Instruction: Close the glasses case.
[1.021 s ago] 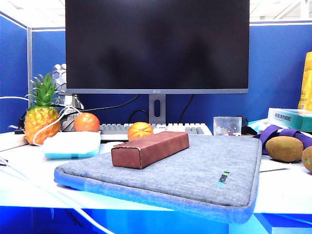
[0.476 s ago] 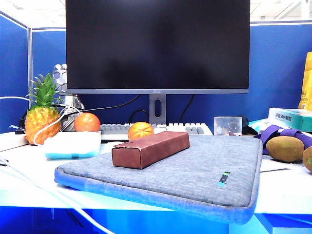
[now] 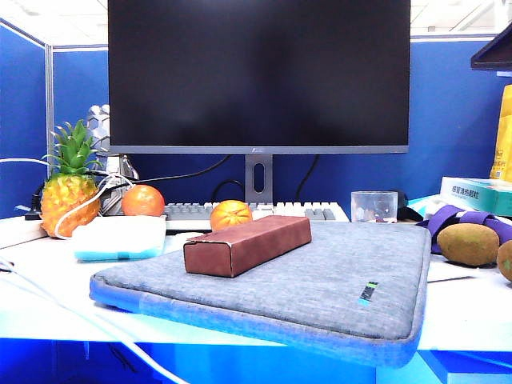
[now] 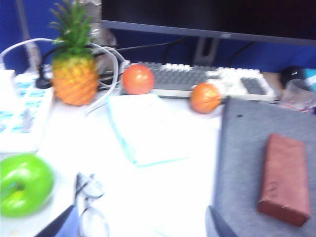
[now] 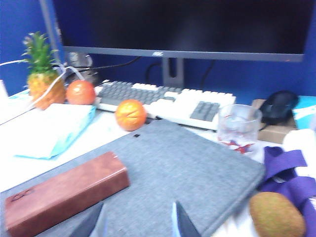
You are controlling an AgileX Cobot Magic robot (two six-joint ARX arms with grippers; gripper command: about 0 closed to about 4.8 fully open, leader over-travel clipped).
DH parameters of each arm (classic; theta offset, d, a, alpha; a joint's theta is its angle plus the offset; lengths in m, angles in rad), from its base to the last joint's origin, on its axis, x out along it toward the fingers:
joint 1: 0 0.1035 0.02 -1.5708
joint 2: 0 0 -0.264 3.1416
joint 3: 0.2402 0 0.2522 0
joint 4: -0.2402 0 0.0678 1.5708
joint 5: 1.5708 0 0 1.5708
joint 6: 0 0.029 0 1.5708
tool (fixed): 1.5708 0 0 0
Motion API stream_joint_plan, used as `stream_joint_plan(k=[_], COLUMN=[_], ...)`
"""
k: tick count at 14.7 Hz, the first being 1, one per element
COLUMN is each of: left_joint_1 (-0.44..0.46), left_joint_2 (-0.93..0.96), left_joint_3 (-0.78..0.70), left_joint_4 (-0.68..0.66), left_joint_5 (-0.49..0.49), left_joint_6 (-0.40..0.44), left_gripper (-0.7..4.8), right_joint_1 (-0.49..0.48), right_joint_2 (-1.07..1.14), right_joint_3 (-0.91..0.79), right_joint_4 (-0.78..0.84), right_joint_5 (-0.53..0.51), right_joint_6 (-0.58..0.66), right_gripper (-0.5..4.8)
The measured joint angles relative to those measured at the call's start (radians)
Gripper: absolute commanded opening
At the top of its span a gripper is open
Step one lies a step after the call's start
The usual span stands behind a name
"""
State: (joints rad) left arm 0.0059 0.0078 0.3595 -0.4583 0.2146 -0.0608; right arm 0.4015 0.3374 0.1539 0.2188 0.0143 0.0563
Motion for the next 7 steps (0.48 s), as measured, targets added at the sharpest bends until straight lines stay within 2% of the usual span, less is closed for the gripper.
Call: stream_joint_plan(k=[2, 3, 4, 7], left_joint_1=[0.0, 0.0, 0.0, 0.0], left_joint_2=[0.0, 0.0, 0.0, 0.0], left_joint_3=[0.001, 0.0, -0.001, -0.082], left_joint_4=[0.01, -0.009, -0.011, 0.063], left_joint_5=[0.005, 0.006, 0.006, 0.006], left_joint_6=[-0.023, -0.088, -0.102, -0.098], left_gripper=[3.4, 3.4, 3.4, 3.4], right_joint_1=[0.0, 0.0, 0.0, 0.0], right_joint_2=[0.0, -0.001, 0.0, 0.0], right_joint_3=[0.0, -0.016, -0.031, -0.08], right_joint_4=[-0.01, -0.015, -0.018, 0.012], right_joint_5=[0.006, 0.009, 0.01, 0.04], right_joint_6=[0.0, 0.001, 0.001, 0.002], right_gripper=[1.8, 1.8, 1.8, 1.8])
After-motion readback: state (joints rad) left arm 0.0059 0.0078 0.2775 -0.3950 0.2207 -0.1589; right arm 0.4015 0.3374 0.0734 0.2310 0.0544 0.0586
